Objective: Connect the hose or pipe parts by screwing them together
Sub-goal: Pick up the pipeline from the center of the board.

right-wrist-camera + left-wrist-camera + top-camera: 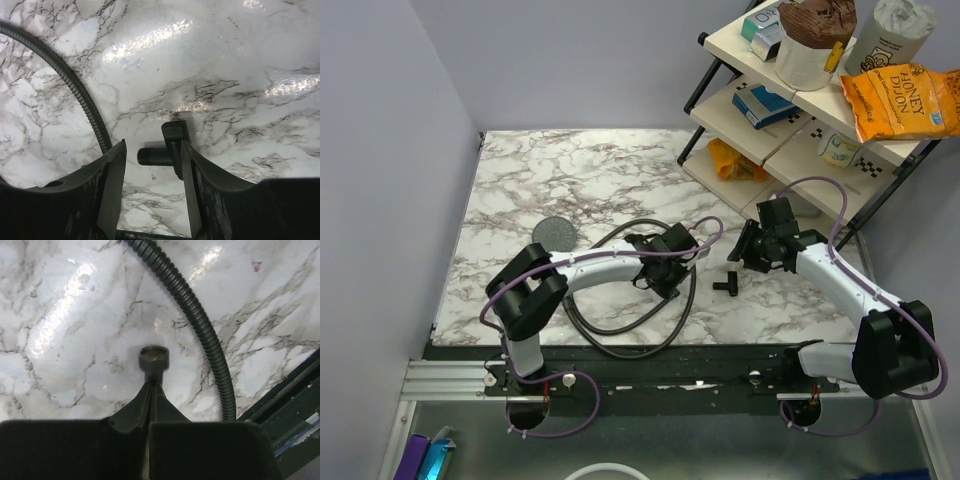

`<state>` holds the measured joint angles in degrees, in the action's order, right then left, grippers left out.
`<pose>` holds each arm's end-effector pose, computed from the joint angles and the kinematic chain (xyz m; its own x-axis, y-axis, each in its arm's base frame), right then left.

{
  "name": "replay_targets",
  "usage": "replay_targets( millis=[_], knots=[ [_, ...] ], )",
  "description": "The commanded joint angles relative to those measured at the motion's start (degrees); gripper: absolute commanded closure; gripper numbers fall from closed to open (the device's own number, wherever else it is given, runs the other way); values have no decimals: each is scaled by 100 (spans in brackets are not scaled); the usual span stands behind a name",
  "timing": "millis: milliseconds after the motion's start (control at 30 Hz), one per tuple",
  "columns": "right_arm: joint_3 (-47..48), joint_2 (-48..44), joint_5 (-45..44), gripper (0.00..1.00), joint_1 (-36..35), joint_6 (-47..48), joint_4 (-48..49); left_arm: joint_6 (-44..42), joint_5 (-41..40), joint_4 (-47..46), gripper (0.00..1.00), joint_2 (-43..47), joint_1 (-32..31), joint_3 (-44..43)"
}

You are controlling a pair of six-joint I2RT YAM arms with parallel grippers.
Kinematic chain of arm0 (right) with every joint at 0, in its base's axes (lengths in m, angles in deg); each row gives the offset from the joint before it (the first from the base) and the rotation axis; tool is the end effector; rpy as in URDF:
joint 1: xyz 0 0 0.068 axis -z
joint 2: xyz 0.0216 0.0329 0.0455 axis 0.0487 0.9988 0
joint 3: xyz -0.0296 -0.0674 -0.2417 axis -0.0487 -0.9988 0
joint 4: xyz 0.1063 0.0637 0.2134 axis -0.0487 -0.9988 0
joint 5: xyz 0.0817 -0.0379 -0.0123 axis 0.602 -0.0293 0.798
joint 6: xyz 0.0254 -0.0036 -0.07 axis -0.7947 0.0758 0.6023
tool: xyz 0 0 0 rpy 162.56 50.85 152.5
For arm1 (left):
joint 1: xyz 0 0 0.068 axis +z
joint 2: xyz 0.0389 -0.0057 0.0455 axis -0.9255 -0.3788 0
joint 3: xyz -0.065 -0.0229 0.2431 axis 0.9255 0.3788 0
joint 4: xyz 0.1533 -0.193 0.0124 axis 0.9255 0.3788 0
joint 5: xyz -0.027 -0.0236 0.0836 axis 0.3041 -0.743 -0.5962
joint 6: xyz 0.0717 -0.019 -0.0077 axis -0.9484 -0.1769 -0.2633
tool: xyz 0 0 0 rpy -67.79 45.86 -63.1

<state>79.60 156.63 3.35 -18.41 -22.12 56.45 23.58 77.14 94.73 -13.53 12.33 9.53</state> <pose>0.2427 0.0693 0.1779 -0.8164 0.4028 -0.4139 0.2720 0.9004 0.3397 0.1959 -0.2963 0.1465 -0.6974 0.5970 -0.3966 0.7000 0.6861 -0.1981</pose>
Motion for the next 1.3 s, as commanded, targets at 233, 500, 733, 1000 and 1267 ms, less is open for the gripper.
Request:
replay_targets(
  millis=[233,500,733,1000,1267],
  knots=[
    [34,-314,-361,45,41,-27,-331,-649,418,-304,100,1131,84,982],
    [-72,-191,-361,41,50,-72,-261,-26,400,-49,44,403,145,26],
    [-72,-217,-282,41,41,-36,-156,353,461,74,36,-231,224,-591],
    [-28,-323,-247,41,50,-10,-173,450,216,-40,37,-407,23,-512],
    [-72,-437,-255,41,41,8,-191,476,84,-84,39,-705,-39,-670]
  ],
)
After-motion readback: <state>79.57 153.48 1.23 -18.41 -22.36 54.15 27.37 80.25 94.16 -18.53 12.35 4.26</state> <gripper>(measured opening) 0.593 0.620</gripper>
